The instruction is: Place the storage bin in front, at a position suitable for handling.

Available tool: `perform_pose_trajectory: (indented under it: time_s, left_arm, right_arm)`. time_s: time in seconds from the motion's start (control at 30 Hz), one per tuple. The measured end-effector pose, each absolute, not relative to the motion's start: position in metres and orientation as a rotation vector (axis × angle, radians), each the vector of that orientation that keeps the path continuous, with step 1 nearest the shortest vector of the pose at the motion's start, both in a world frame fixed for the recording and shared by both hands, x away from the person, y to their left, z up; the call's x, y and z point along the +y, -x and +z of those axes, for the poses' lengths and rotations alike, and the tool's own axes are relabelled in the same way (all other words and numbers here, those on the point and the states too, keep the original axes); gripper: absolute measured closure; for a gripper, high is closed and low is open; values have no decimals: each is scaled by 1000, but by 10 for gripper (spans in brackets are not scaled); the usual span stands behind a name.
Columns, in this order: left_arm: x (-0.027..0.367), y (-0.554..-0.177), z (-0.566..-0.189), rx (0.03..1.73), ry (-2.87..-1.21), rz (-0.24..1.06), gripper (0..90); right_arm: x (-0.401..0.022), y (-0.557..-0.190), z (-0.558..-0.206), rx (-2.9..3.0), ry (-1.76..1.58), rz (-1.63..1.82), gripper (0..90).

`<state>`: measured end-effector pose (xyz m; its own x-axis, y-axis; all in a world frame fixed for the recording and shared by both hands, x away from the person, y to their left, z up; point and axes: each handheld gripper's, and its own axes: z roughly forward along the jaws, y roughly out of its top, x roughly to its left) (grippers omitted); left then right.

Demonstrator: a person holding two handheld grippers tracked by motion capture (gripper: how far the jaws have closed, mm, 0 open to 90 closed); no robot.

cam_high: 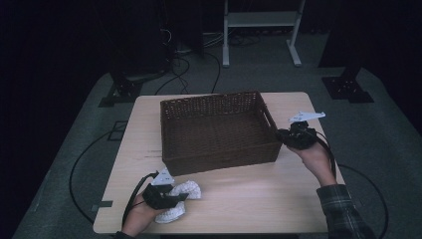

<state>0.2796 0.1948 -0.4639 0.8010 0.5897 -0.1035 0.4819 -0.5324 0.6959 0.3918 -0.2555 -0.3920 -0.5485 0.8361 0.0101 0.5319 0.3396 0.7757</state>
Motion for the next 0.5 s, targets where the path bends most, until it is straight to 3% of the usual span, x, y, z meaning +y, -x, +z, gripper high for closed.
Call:
perform_pose_trajectory:
  time_s: [0.5]
  left_arm:
    - [193, -280, -464, 790, -2230, 176, 654]
  right_arm:
    - [-264, -343, -391, 2179, -1163, 1183, 740]
